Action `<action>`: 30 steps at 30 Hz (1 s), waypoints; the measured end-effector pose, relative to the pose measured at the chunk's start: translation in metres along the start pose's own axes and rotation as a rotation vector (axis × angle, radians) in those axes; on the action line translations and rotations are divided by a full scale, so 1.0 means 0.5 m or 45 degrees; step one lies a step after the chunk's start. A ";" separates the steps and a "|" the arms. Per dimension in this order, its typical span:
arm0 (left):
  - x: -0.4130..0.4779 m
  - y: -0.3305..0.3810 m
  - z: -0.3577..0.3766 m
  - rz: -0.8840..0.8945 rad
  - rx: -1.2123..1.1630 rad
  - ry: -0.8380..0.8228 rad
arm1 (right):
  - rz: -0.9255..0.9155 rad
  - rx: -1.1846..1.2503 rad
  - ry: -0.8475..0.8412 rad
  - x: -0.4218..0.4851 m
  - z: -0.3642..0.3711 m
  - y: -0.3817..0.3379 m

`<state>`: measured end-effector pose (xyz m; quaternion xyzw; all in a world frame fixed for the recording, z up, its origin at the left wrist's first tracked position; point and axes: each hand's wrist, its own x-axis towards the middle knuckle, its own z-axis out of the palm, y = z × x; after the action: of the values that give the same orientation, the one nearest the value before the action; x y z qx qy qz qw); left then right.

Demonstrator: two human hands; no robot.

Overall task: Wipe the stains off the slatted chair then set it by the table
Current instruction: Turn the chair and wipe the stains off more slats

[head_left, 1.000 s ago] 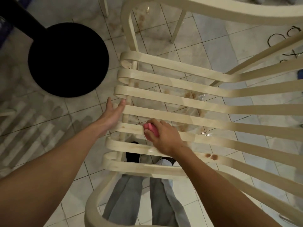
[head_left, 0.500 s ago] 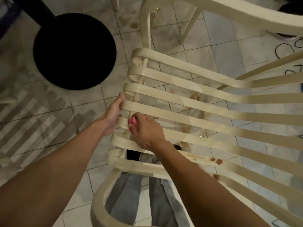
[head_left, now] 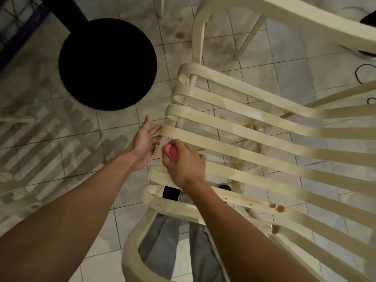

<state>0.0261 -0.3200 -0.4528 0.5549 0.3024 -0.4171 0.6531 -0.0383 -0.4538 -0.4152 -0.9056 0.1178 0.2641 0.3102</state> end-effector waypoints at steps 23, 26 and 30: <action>-0.008 0.006 0.003 0.033 0.124 0.091 | -0.037 -0.141 0.006 0.004 0.027 -0.030; -0.014 0.015 0.041 0.083 0.273 0.234 | -0.030 -0.067 0.015 -0.019 -0.002 0.036; -0.006 0.020 0.066 0.187 0.457 0.371 | 0.041 -0.147 0.015 -0.062 -0.054 0.165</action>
<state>0.0312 -0.3513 -0.4387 0.7370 0.2735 -0.3311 0.5219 -0.0842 -0.5333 -0.4212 -0.9215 0.1187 0.2700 0.2525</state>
